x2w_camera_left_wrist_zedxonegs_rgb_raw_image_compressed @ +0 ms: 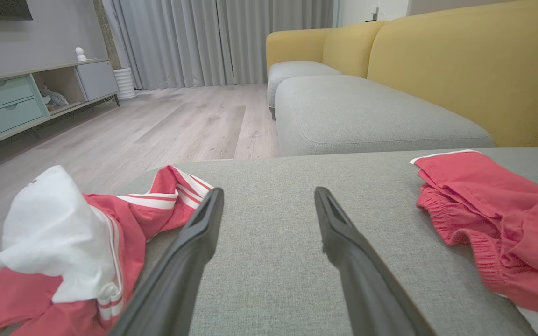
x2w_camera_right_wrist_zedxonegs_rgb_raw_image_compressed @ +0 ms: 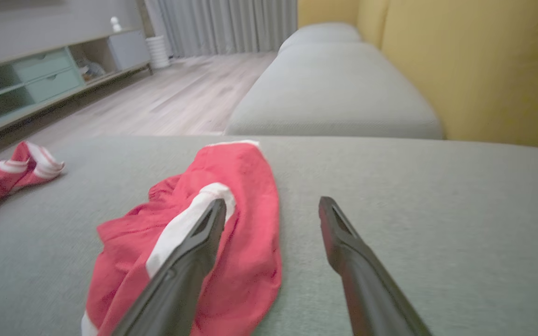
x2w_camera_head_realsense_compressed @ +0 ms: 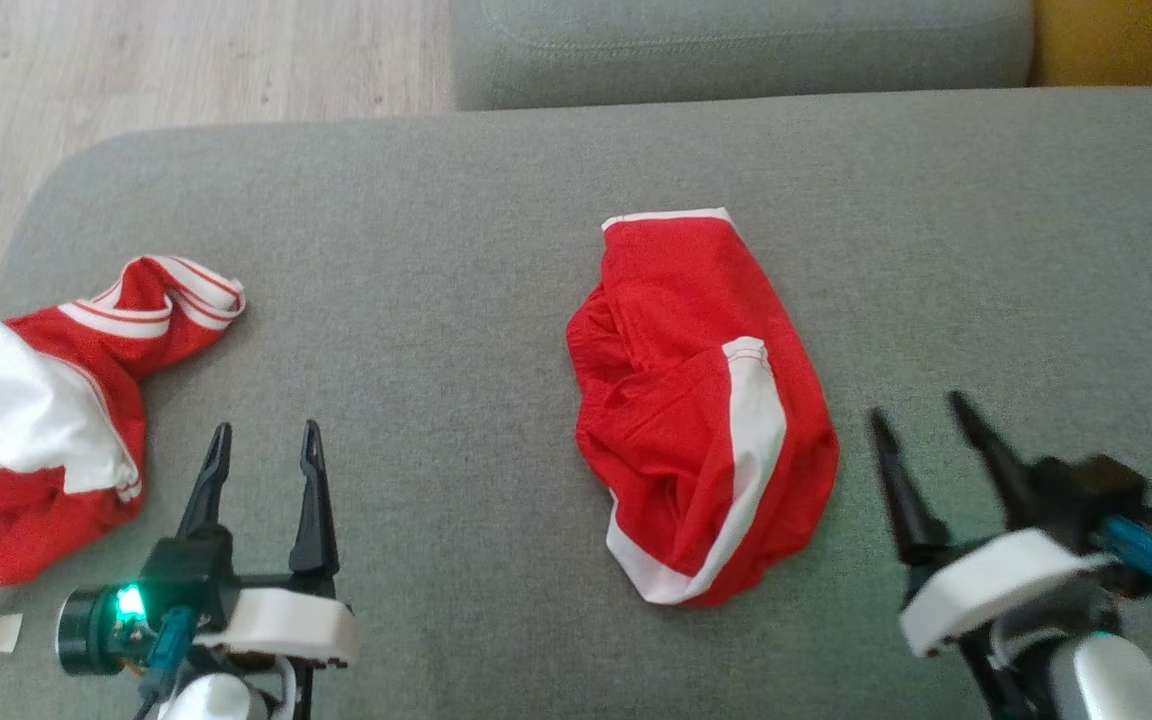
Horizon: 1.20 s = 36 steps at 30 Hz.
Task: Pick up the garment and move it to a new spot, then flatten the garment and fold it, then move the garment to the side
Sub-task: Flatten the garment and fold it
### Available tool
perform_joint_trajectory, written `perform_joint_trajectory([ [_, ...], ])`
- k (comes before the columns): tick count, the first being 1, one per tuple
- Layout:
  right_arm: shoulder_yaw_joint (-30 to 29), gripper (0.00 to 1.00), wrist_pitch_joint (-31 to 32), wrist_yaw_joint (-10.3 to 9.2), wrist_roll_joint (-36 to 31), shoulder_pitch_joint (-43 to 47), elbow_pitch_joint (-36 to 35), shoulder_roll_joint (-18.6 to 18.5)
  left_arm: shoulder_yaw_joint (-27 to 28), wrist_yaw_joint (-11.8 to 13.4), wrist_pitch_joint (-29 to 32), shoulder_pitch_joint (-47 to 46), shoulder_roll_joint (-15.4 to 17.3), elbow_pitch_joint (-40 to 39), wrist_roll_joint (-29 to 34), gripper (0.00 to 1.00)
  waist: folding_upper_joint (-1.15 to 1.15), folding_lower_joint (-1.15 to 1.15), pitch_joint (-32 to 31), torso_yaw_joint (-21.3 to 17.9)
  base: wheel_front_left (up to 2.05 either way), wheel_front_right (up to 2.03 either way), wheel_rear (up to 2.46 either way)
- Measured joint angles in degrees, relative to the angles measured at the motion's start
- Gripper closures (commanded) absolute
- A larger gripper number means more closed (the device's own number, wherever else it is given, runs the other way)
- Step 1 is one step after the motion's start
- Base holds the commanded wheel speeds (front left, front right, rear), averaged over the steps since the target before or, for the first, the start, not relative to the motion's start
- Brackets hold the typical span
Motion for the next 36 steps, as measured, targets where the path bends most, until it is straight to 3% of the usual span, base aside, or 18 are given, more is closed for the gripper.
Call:
perform_joint_trajectory([
  [6, 8.28, 0.0, 8.77, 0.0, 4.55, -7.33, 3.99, -4.3, -0.45, -0.03, -0.23, -2.02, -0.58, 0.14, 0.0, 0.0, 0.0, 0.01, 1.94, 1.41, 0.0, 0.0, 0.0],
  [20, 16.03, 0.0, 20.3, 0.0, 11.58, -16.94, 13.9, -8.9, -1.05, -0.08, -2.27, -4.19, -2.14, 3.03, -0.01, 0.0, 0.0, 0.01, 4.81, 4.54, 0.0, 0.0, 0.0],
  [22, 16.66, 0.52, 21.31, 0.0, 12.8, -16.93, 14.56, -9.44, -1.19, -0.09, -2.4, -4.68, -2.26, 3.32, -0.01, 0.0, 0.0, 0.01, 5.1, 4.68, 0.0, 0.0, 0.0],
  [23, 16.7, 1.0, 21.3, 0.0, 13.25, -16.94, 14.59, -9.59, -1.24, -0.09, -2.69, -4.86, -2.33, 3.36, -0.01, 0.0, 0.0, 0.01, 5.21, 4.72, 0.0, 0.0, 0.0],
  [30, 17.78, 1.0, 17.02, 0.0, 14.25, -18.45, 8.95, -10.73, -1.91, -0.09, -3.07, -5.1, -2.92, 4.0, -0.02, 0.0, 0.0, 0.01, 5.06, 4.58, 0.0, 0.0, 0.0],
  [36, 22.15, 1.0, 15.07, 0.0, 13.8, -19.98, 1.62, -10.84, -1.9, -0.09, -3.49, -5.1, -2.94, 4.77, -0.73, 0.0, 0.0, 0.0, 3.79, 4.32, 0.0, 0.0, 0.0],
])
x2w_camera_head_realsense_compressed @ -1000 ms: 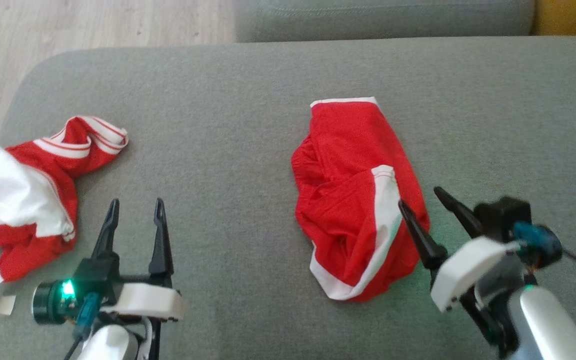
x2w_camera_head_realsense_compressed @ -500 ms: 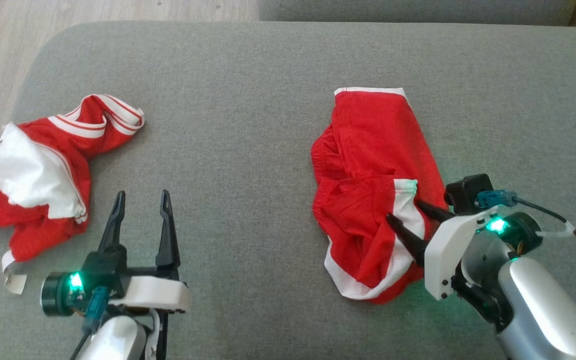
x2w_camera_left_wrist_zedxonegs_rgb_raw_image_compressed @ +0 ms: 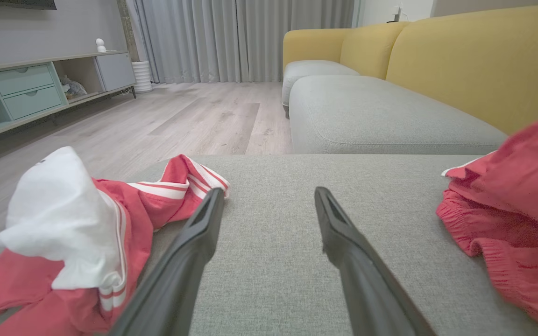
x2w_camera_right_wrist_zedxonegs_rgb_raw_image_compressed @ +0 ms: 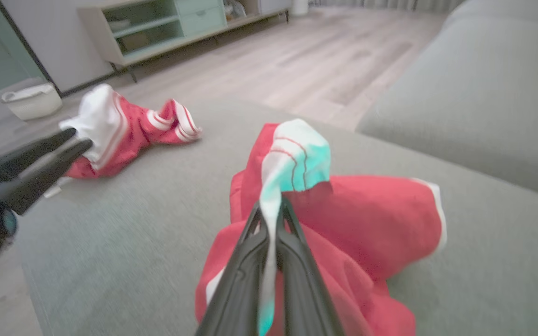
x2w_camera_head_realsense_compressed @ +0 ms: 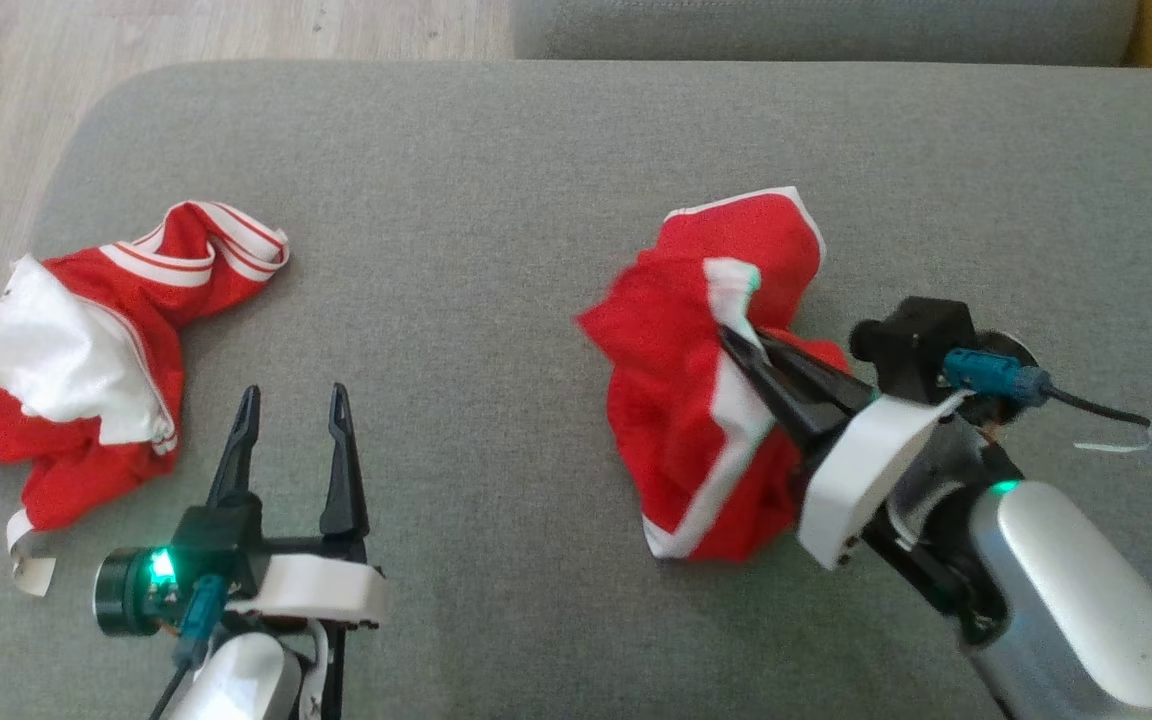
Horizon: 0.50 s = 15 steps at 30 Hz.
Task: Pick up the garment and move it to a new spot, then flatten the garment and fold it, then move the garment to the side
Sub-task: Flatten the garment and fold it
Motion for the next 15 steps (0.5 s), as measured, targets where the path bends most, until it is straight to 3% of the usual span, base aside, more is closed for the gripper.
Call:
perform_joint_trajectory([
  [4, 3.42, 1.0, -3.22, 0.0, 0.0, -3.76, -3.61, 1.59, -0.01, 0.01, -0.04, 0.01, 0.0, 0.09, -0.32, 0.0, 0.0, 0.0, -0.61, -0.17, 0.0, 0.0, 0.0],
  [8, 3.11, 1.0, -9.43, 0.0, 0.55, -9.16, -4.68, 6.43, -0.09, 0.01, -0.04, 0.02, -0.05, 0.19, -0.56, 0.0, 0.0, 0.0, -1.23, -0.4, 0.0, 0.0, 0.0],
  [11, -1.26, 1.0, -11.7, 0.0, 0.49, -10.04, -2.32, 9.56, -0.18, 0.0, -0.04, 0.07, -0.08, 0.35, -0.85, 0.0, 0.0, 0.0, -1.66, -0.59, 0.0, 0.0, 0.0],
  [15, -10.23, 1.0, -12.56, 0.0, 0.02, -5.62, 4.5, 10.61, -0.48, -0.54, -0.04, 0.07, -0.11, 0.51, -0.88, 0.0, 0.0, 0.0, -1.92, -0.73, 0.0, 0.0, 0.0],
])
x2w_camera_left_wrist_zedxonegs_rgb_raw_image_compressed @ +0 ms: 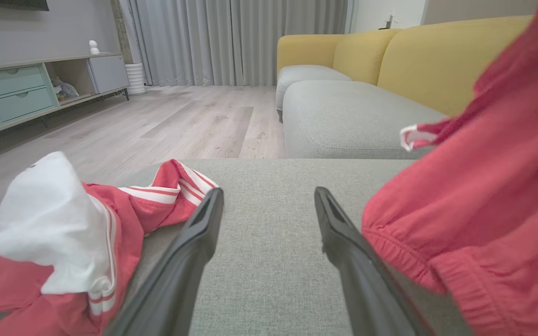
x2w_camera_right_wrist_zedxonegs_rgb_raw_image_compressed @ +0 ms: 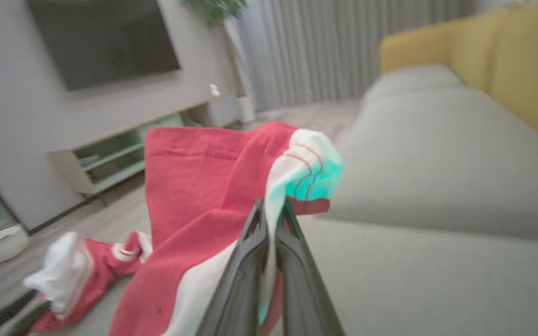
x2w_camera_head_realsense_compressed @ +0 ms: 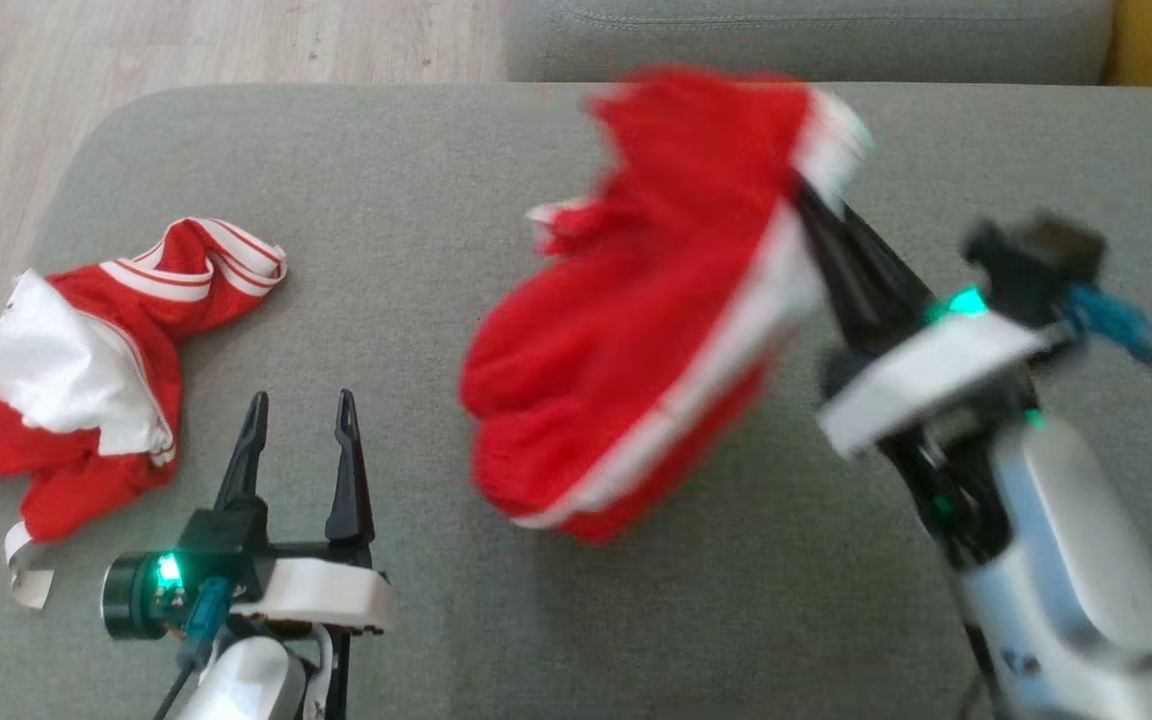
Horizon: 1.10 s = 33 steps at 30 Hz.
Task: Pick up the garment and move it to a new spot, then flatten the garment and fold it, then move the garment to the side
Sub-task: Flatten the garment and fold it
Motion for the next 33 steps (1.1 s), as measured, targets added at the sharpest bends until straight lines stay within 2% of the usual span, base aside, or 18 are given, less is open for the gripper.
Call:
perform_joint_trajectory([
  [7, -17.8, 1.0, -2.44, 0.0, -1.53, 13.58, 11.55, 2.09, -1.35, -0.04, 0.0, -0.01, -0.07, 0.36, -0.01, 0.0, 0.0, 0.0, 0.6, -1.42, 0.0, 0.0, 0.0],
  [11, -23.93, 1.0, -4.89, 0.0, -1.27, 15.99, 14.12, 2.86, -1.59, -0.46, 0.0, -0.05, -0.12, 0.46, -0.01, 0.0, 0.0, 0.0, 1.16, -2.59, 0.0, 0.0, 0.0],
  [12, -24.57, 0.72, -5.28, 0.0, -0.6, 16.17, 14.49, 3.01, -1.6, -0.47, 0.0, -0.06, -0.12, 0.51, -0.01, 0.0, 0.0, 0.0, 1.27, -2.87, 0.0, 0.0, 0.0],
  [13, -24.96, 0.14, -6.0, 0.0, 0.0, 16.23, 14.75, 3.21, -1.63, -0.47, 0.0, -0.09, -0.13, 0.53, -0.01, 0.0, 0.0, 0.0, 1.36, -3.11, 0.0, 0.0, 0.0],
  [14, -24.99, 0.0, -6.78, 0.0, 0.01, 16.25, 14.83, 3.28, -1.64, -0.47, 0.0, -0.14, -0.13, 0.62, -0.01, 0.0, 0.0, 0.0, 1.43, -3.34, 0.0, 0.0, 0.0],
  [16, -24.8, 0.0, -7.77, 0.0, -0.71, 16.28, 14.73, 3.35, -1.66, -0.46, 0.0, -0.3, -0.13, 0.79, -0.01, 0.0, 0.0, 0.0, 1.42, -3.69, 0.0, 0.0, 0.0],
  [17, -24.84, 0.0, -9.76, 0.0, -4.13, 16.54, 13.5, 3.38, -1.68, -0.46, 0.0, -0.53, -0.13, 0.89, -0.01, 0.0, 0.0, 0.0, 1.29, -3.87, 0.0, 0.0, 0.0],
  [22, -24.59, 0.0, -13.01, 0.0, -9.89, 17.88, 8.38, 2.72, -1.71, -0.44, 0.0, -0.66, -0.1, 0.9, -0.01, 0.0, 0.0, 0.0, 1.01, -3.96, 0.0, 0.0, 0.0],
  [24, -23.29, 0.0, -13.93, 0.0, -12.51, 18.53, 5.04, 1.22, -1.72, -0.4, 0.0, -0.65, -0.02, 0.83, 0.0, 0.0, 0.0, 0.0, 0.98, -3.93, 0.0, 0.0, 0.0],
  [29, -19.16, 0.0, -13.41, 0.0, -15.75, 19.07, -3.23, -1.67, -1.79, 0.05, 0.0, -0.64, 0.18, 0.11, 0.01, 0.0, 0.0, 0.0, 0.66, -3.76, 0.0, 0.0, 0.0],
  [33, -17.52, 0.0, -11.17, 0.0, -16.08, 23.5, -7.82, -2.1, -1.91, 0.55, 0.09, -0.52, 0.66, -0.36, 0.01, 0.0, 0.0, 0.0, 0.33, -3.57, 0.0, 0.0, 0.0],
])
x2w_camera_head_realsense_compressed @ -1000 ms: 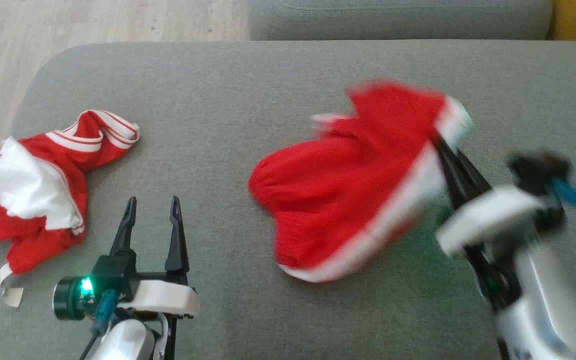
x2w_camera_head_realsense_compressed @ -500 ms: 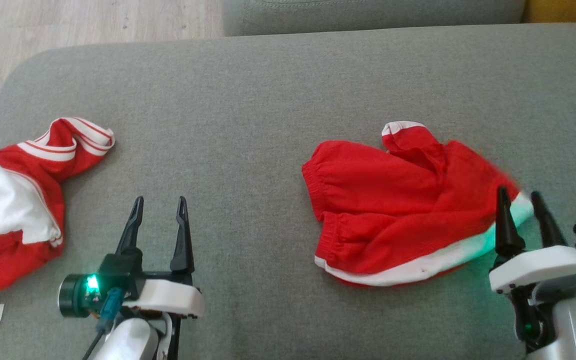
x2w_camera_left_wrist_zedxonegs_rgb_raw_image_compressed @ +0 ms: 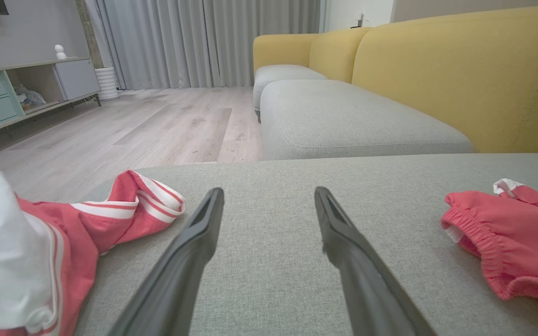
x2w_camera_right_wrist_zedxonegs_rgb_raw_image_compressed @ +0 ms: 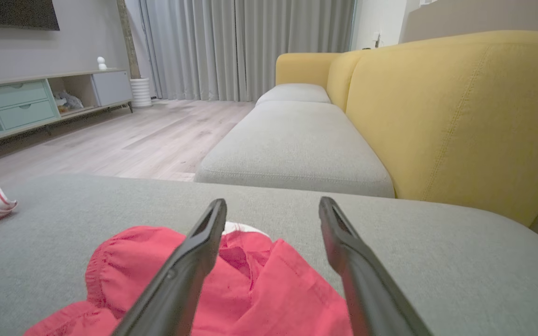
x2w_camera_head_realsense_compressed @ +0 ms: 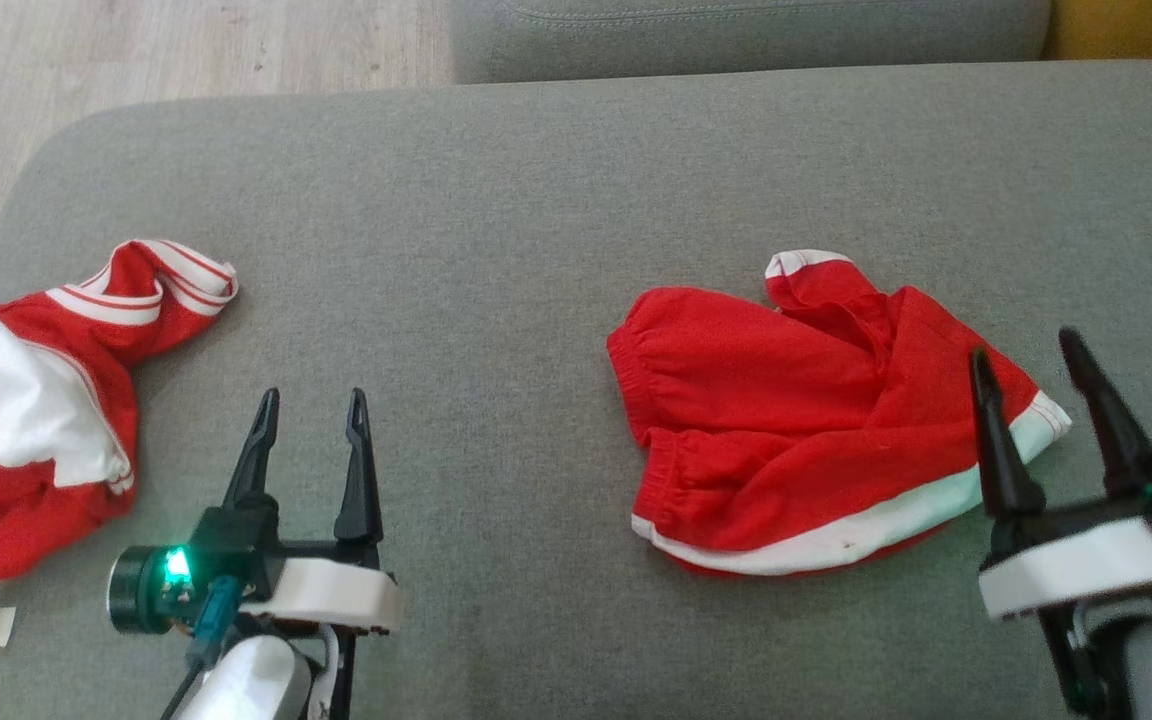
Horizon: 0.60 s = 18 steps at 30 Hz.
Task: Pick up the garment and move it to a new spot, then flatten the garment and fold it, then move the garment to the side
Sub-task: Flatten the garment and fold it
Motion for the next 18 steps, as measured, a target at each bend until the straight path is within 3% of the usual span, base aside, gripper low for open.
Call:
perform_joint_trajectory([
  [14, 0.45, 0.0, 2.52, 0.0, 1.48, 3.2, -3.7, 0.74, -1.63, 0.42, 1.49, 1.31, 0.9, -1.54, 0.1, 0.0, 0.0, 0.0, -0.14, -0.66, 0.0, 0.0, 0.0],
  [18, 0.52, 0.0, 2.72, 0.0, 1.49, 3.2, -3.7, 0.77, -4.61, -1.92, 3.49, 0.77, 0.79, -2.04, 0.2, 0.0, 0.0, 0.0, -0.02, -0.73, 0.0, 0.0, 0.0],
])
